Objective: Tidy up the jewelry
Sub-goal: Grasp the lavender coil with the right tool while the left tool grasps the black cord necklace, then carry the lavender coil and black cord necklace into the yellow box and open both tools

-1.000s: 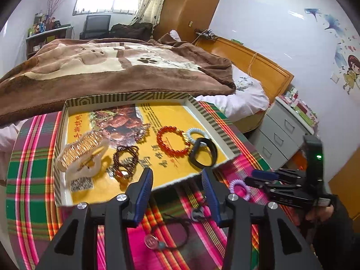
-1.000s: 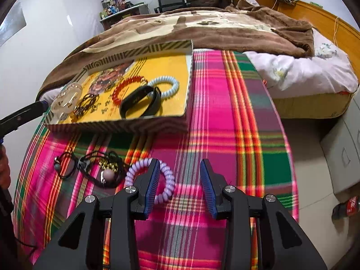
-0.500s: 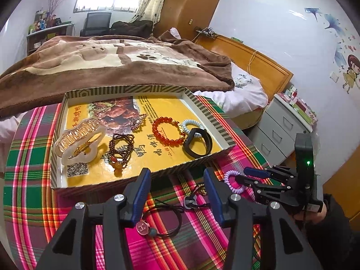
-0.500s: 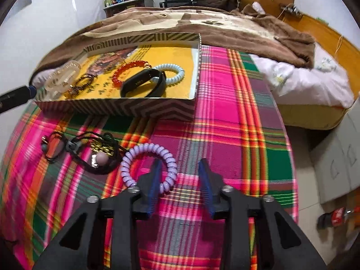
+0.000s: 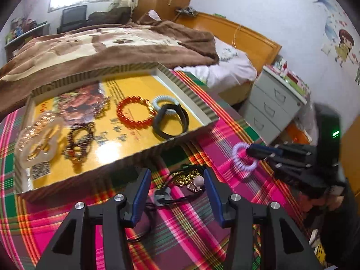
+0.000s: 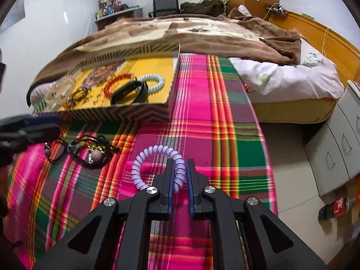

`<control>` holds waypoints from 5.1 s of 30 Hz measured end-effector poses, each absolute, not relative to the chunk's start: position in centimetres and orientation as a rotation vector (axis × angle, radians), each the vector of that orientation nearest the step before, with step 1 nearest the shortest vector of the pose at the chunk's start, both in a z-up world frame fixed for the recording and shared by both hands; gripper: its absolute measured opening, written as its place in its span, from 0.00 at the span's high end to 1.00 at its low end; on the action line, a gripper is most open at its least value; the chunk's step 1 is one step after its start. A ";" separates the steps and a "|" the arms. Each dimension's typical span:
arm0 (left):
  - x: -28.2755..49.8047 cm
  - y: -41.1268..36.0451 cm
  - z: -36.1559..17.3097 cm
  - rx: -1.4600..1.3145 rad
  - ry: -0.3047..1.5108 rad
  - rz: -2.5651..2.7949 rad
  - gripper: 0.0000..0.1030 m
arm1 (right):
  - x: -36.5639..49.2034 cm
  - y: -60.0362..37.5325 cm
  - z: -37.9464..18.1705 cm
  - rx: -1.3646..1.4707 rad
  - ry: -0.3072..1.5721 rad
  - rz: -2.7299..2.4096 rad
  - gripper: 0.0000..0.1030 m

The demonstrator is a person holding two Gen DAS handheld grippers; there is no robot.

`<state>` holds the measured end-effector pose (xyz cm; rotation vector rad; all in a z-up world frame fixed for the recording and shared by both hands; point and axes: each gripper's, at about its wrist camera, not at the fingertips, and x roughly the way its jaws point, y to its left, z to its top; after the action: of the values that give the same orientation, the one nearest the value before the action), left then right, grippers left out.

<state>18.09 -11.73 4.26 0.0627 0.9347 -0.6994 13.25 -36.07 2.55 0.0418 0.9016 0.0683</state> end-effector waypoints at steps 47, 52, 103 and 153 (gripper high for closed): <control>14.1 -18.6 2.4 0.170 0.995 -0.798 0.81 | 10.2 -39.8 5.2 0.157 0.798 0.040 0.90; 13.8 -17.3 3.0 0.105 0.980 -0.792 0.81 | 9.6 -39.6 5.6 0.160 0.790 0.046 0.90; 34.0 -5.0 6.4 -0.129 0.864 -0.402 0.81 | 32.2 -35.0 5.0 0.150 0.908 0.147 0.90; 27.9 -4.7 7.5 -0.071 0.857 -0.454 0.52 | 27.6 -33.5 6.8 0.050 0.851 0.203 0.76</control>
<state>27.94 -4.70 7.48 -0.0713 0.8574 -0.4536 27.57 -33.48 6.75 0.0502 0.8512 0.2025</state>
